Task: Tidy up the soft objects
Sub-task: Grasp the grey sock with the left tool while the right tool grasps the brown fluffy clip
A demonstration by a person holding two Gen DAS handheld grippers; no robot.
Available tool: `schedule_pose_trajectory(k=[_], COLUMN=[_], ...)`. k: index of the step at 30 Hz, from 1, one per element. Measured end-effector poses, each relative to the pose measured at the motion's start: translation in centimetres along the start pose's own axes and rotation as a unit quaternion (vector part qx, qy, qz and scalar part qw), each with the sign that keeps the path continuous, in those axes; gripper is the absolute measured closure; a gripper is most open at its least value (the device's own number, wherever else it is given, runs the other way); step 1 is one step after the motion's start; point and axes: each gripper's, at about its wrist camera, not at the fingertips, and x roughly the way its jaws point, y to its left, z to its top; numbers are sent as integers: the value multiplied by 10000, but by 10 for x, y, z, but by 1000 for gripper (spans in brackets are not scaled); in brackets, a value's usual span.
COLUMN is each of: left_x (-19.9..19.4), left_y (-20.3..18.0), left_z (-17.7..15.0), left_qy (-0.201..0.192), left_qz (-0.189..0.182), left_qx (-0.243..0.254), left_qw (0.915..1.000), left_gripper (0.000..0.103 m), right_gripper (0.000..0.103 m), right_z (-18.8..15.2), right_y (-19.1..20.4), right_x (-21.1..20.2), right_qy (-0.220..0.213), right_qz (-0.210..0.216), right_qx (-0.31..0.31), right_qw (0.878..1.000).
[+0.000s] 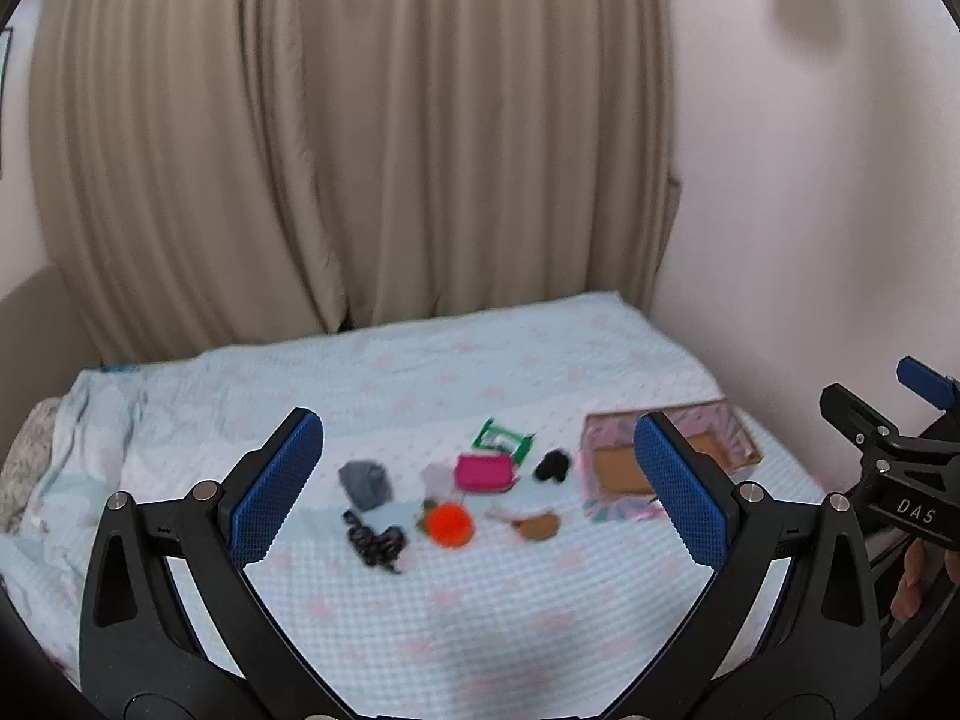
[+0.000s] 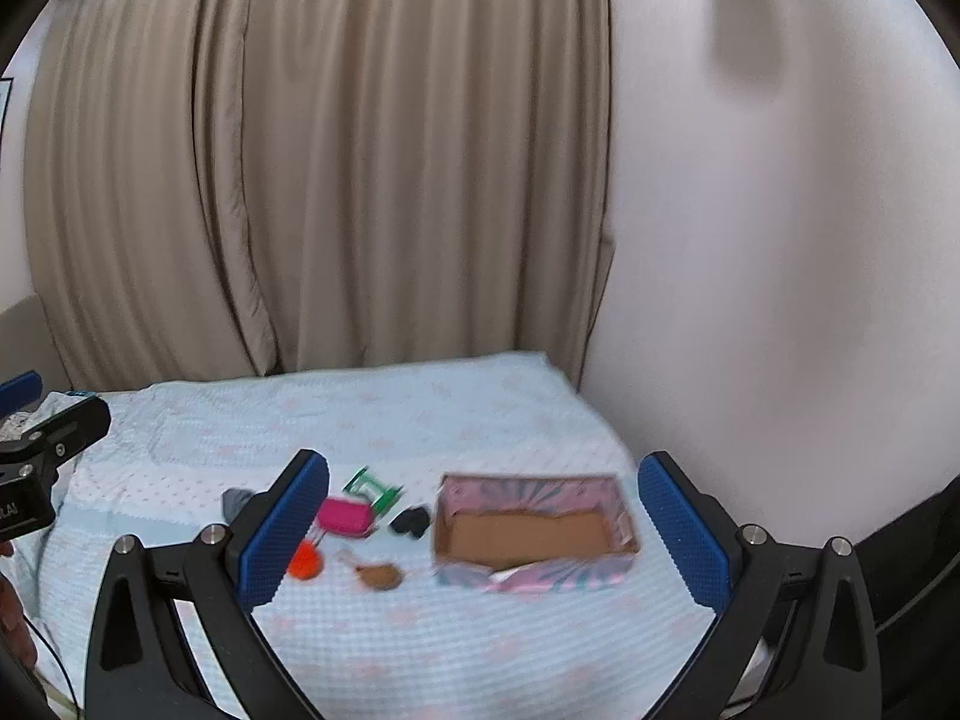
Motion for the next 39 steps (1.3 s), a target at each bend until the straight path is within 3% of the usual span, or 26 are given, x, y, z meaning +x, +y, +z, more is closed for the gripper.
schedule_pose_trajectory(k=[6, 17, 23, 29, 39], left_x=[62, 235, 334, 417, 502], left_y=[64, 171, 196, 204, 203], left_z=[-18, -59, -96, -139, -195], left_qy=[413, 1261, 1653, 2041, 2613], left_qz=[21, -115, -146, -129, -167], left_qx=[-122, -129, -348, -538, -633], left_qw=[9991, 9919, 9855, 9774, 9630], left_gripper=[0, 0, 0, 0, 0], right_gripper=[0, 0, 0, 0, 0], right_z=[-23, -71, -116, -168, -236], right_y=[38, 111, 133, 149, 153], right_x=[53, 171, 246, 320, 410], right_qy=[490, 1172, 1548, 2095, 2788], right_qz=[81, -339, -448, -436, -512], right_qx=[253, 440, 547, 266, -139], right_qw=[9984, 9916, 9854, 9765, 9589])
